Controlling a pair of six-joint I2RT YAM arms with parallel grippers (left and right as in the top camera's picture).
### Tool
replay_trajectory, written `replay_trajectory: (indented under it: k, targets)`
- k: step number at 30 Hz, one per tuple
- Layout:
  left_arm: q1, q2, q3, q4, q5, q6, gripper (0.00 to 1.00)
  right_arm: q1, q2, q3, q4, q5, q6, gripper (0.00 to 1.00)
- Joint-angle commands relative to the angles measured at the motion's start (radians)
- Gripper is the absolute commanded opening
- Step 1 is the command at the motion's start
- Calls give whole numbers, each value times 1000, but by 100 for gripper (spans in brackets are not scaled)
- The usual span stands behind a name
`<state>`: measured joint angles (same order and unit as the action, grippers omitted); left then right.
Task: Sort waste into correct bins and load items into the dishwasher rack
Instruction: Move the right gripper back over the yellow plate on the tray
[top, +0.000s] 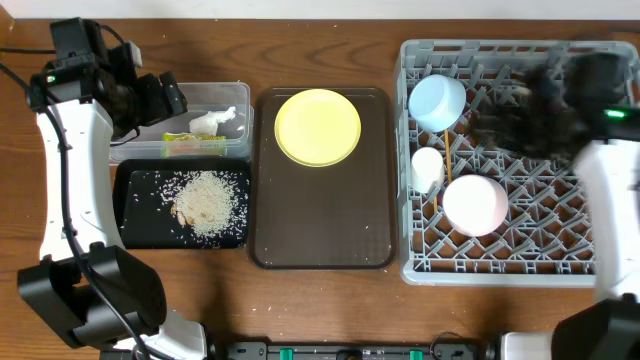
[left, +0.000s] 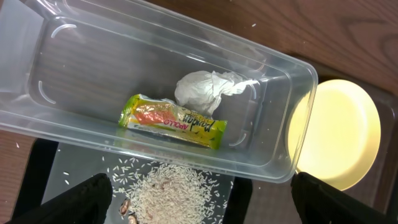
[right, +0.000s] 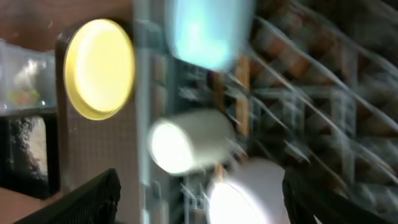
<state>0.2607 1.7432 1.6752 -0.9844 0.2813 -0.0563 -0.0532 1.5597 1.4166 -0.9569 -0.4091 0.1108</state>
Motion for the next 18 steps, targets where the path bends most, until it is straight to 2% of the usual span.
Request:
replay_trajectory:
  k: [1,9,14,18]
  targets:
    - [3,1,16,-2,-6,-9,95,202,-13,21,76,201,76,80]
    - [3,1,16,-2,-6,-9,95,647,113,21,257,637,75,82]
    - [3,1,16,-2,-6,-9,95,750,230,21,341,771,76,87]
    - [3,1,16,-2,-6,-9,95,754,311,21,439,718,75,86]
